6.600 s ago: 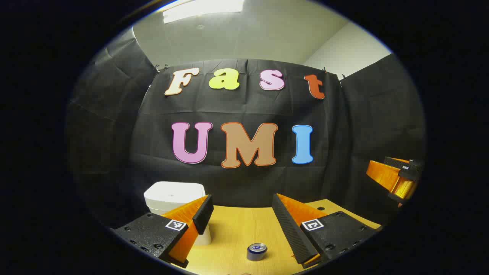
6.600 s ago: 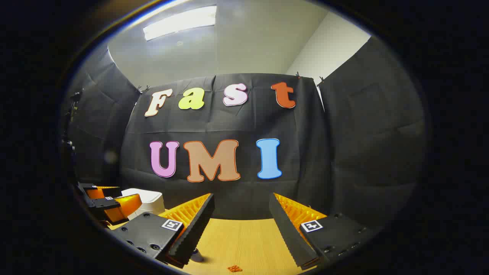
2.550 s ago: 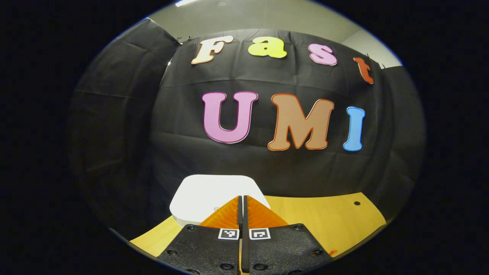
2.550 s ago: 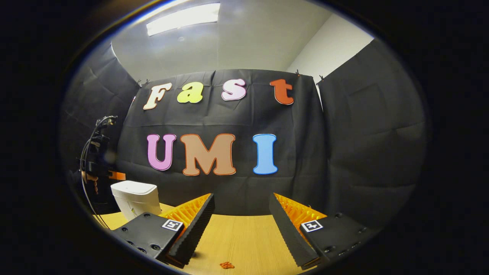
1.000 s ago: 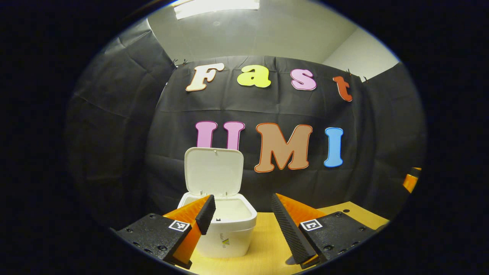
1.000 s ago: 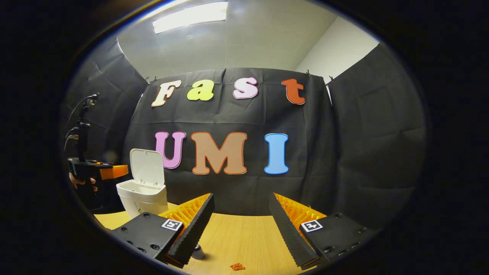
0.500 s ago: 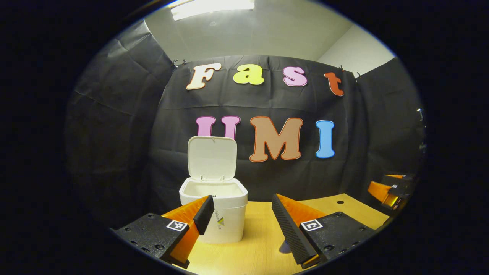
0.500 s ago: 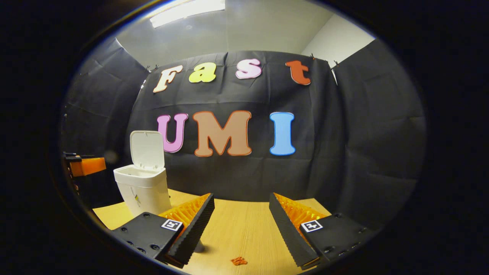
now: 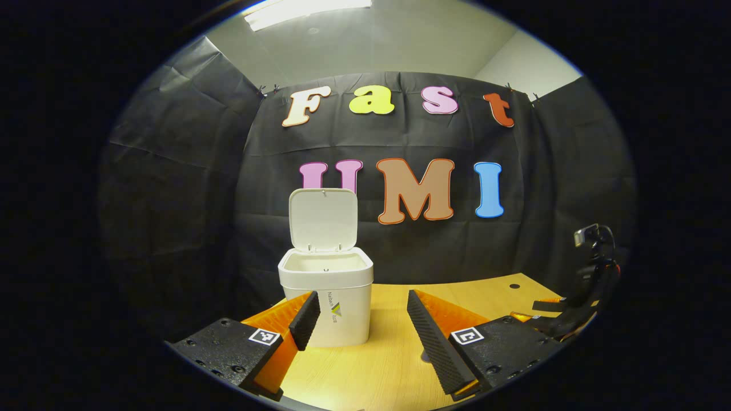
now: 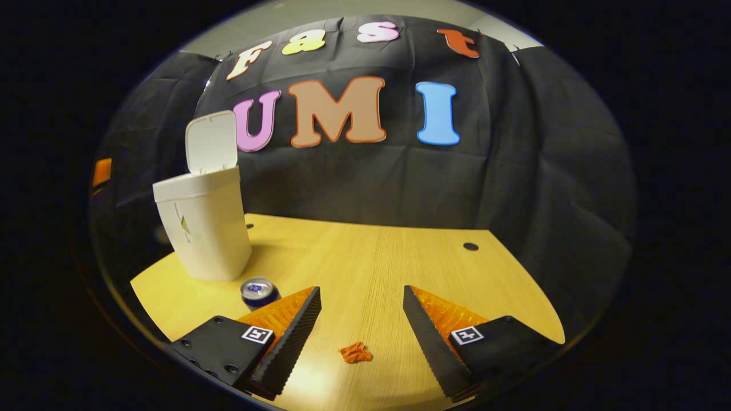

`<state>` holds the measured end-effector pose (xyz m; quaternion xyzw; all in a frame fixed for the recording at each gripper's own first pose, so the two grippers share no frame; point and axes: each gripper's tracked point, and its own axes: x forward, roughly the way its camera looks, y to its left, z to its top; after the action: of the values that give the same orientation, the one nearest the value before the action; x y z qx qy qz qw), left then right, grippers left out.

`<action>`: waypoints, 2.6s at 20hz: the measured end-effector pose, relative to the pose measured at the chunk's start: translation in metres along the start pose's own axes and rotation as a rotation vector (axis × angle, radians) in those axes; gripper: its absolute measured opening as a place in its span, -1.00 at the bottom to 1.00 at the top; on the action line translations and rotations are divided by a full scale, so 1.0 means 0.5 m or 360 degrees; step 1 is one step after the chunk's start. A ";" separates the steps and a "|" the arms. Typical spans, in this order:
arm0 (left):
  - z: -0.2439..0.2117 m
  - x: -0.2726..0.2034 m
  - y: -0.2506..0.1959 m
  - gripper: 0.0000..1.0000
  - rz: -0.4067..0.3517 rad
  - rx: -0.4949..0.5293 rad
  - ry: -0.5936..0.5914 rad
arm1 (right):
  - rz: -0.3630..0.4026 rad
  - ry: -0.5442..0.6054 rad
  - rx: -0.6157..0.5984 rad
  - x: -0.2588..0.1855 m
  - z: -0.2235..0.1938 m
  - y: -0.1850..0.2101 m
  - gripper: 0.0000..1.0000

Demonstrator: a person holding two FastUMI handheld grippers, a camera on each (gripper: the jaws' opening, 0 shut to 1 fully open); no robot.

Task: Press the lid of the desktop garbage bin to open it, pick up the crumpled paper on the desktop and throw it into the bin, then pick up the pop can on the desktop and drop it into the bin, and finally close the garbage bin lid.

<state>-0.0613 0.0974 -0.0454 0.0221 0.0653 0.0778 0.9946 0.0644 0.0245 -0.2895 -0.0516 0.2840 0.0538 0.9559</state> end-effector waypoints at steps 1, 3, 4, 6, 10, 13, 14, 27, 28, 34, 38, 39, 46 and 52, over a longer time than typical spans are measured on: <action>0.000 -0.003 0.000 0.84 0.0007 0.0009 0.0005 | -0.0005 0.0057 -0.0013 0.019 -0.025 -0.004 0.94; -0.002 -0.011 0.000 0.85 0.0028 0.0025 0.0016 | -0.0007 0.0177 -0.0037 0.057 -0.067 -0.003 0.94; -0.001 -0.014 0.001 0.85 0.0032 0.0031 0.0022 | -0.0003 0.0228 -0.0044 0.068 -0.091 -0.003 0.94; -0.001 -0.018 0.003 0.85 0.0046 0.0043 0.0027 | 0.0016 0.0308 -0.0071 0.088 -0.125 -0.003 0.95; -0.005 -0.022 0.004 0.85 0.0065 0.0063 0.0047 | 0.0027 0.0425 -0.0136 0.112 -0.180 0.014 0.82; -0.013 -0.023 0.007 0.85 0.0069 0.0080 0.0065 | 0.0012 0.0497 -0.0192 0.121 -0.208 0.022 0.36; -0.015 -0.022 0.006 0.85 0.0069 0.0086 0.0071 | 0.0005 0.0509 -0.0217 0.122 -0.216 0.017 0.22; -0.022 0.003 -0.003 0.85 -0.0004 0.0063 0.0081 | 0.0111 0.0142 -0.0113 0.058 -0.034 0.036 -0.45; -0.022 0.005 -0.004 0.85 -0.0015 0.0059 0.0078 | 0.0139 0.0048 -0.0089 0.044 0.018 0.049 -0.41; -0.023 0.012 -0.012 0.86 -0.0073 0.0021 0.0064 | 0.0314 -0.0376 -0.0074 -0.048 0.291 0.152 -0.46; -0.030 0.013 0.009 0.85 -0.0071 -0.0012 0.0064 | 0.0451 -0.0597 -0.0117 -0.104 0.426 0.232 -0.48; -0.035 0.012 0.017 0.85 -0.0063 -0.0021 0.0066 | 0.0485 -0.0637 -0.0128 -0.114 0.451 0.255 -0.48; -0.056 0.018 0.087 0.85 -0.0015 -0.0051 0.0093 | 0.0669 -0.0808 -0.0213 -0.102 0.598 0.458 -0.48; -0.079 0.024 0.151 0.86 0.0037 -0.0068 0.0111 | 0.0798 -0.0759 -0.0238 -0.021 0.624 0.624 -0.48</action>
<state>-0.0661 0.1754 -0.0818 -0.0011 0.0979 0.0914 0.9910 0.1821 0.3724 -0.0450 -0.0360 0.0521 0.3179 0.9460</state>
